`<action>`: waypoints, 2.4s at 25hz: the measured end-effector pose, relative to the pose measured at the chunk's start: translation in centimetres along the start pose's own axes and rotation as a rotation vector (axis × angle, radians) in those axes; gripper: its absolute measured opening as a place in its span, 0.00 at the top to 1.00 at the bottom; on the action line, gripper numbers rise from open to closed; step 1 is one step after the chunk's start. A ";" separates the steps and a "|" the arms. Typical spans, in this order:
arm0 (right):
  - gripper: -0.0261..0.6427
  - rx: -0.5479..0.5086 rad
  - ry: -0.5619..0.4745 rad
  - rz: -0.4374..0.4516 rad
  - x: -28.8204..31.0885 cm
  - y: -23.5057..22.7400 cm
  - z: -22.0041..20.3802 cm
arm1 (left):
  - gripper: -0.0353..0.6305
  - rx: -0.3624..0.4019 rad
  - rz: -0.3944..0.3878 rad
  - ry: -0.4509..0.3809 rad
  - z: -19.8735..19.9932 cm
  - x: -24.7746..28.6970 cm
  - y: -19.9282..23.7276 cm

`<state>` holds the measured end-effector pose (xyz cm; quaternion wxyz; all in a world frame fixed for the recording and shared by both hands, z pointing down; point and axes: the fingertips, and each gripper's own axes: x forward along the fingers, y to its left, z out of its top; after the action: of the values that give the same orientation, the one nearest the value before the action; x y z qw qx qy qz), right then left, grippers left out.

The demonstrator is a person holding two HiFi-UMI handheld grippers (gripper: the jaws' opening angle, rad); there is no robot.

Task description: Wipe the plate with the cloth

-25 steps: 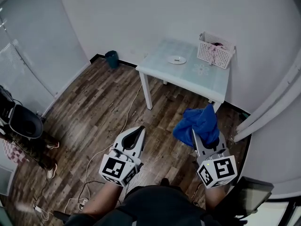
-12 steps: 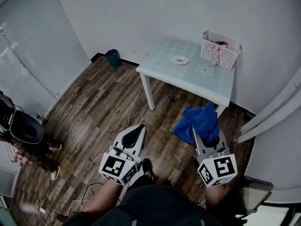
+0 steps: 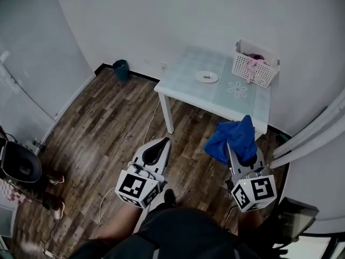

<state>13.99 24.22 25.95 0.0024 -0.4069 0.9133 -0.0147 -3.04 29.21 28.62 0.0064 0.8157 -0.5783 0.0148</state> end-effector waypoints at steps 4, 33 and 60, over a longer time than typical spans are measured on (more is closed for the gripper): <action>0.77 -0.005 0.003 -0.028 3.6 0.5 0.2 | 0.93 -0.013 -0.024 -0.016 0.1 1.8 3.9; 0.77 0.010 0.027 -0.136 23.1 -5.2 -0.6 | 0.93 -0.041 -0.107 -0.013 -1.1 16.5 19.6; 0.77 0.085 0.028 -0.112 36.7 -26.9 -0.7 | 0.93 0.182 -0.102 0.183 -2.4 41.8 22.3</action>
<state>9.41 -21.00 27.67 0.0058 -0.4567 0.8876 -0.0592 -10.29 -17.53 32.23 -0.0143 0.8364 -0.5294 0.1412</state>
